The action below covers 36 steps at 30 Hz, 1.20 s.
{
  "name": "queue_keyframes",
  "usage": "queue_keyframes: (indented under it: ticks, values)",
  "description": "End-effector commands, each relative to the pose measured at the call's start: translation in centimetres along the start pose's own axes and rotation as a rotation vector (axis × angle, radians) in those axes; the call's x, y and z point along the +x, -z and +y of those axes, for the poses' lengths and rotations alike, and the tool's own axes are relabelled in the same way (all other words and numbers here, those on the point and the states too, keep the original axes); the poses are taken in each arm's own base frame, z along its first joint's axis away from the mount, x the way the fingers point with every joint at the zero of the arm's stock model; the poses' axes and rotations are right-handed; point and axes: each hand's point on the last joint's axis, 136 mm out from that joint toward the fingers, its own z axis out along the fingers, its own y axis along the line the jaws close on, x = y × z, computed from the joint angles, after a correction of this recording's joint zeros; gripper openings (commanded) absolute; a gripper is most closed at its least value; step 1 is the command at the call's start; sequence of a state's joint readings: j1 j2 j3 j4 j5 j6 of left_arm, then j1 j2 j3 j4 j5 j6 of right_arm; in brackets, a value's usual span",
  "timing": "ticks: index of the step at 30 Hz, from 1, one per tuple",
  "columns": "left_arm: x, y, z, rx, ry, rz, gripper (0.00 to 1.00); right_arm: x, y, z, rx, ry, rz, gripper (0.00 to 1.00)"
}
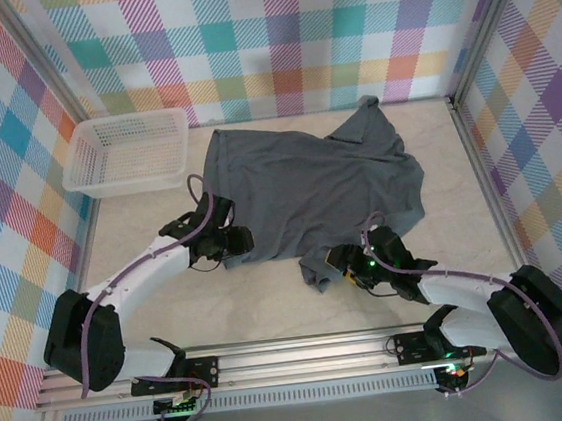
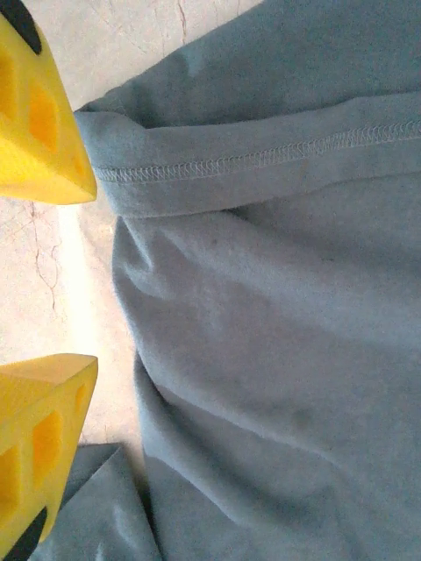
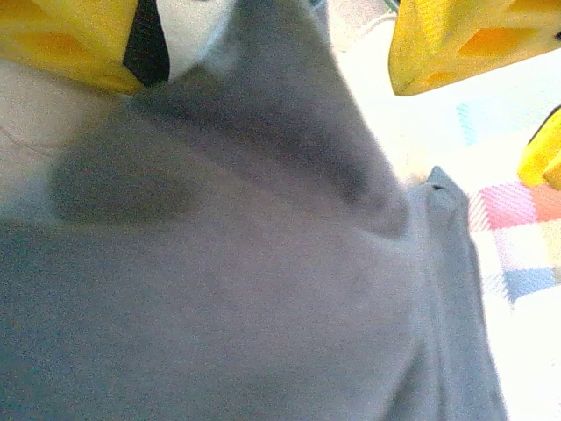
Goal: Fold the inside-out t-shirt
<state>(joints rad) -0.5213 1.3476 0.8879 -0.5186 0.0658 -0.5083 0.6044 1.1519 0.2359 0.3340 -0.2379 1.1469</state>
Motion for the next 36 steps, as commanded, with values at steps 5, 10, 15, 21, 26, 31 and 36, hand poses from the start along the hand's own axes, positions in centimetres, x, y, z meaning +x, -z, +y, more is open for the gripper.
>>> queue_keyframes:
  ticks: [5, 10, 15, 21, 26, 31, 36]
  values:
    - [0.7, 1.6, 0.3, -0.009, 0.004, -0.011, 0.49, 1.9, 1.1, 4.3, -0.174, 0.262, 0.144, 0.67]
    - [0.7, 2.1, 0.4, -0.01, 0.017, -0.029, 0.49, 2.2, 2.3, 3.4, -0.151, 0.275, 0.124, 0.66]
    - [0.7, 1.8, 0.3, -0.008, 0.024, -0.029, 0.49, 2.4, 2.7, 3.1, -0.16, 0.283, 0.114, 0.54]
    - [0.4, 1.8, 0.0, -0.015, 0.014, -0.029, 0.49, 2.5, 1.6, 2.7, -0.151, 0.253, 0.145, 0.43]
    - [0.5, 1.6, 0.2, -0.025, 0.007, -0.025, 0.49, 2.3, 1.2, 1.9, -0.11, 0.222, 0.145, 0.4]
    - [0.5, 1.6, 0.2, -0.024, 0.008, -0.027, 0.49, 2.6, 0.9, 1.4, -0.107, 0.203, 0.16, 0.4]
    - [0.6, 1.6, 0.3, -0.031, 0.043, -0.019, 0.49, 3.4, 1.0, 1.8, -0.129, 0.194, 0.187, 0.17]
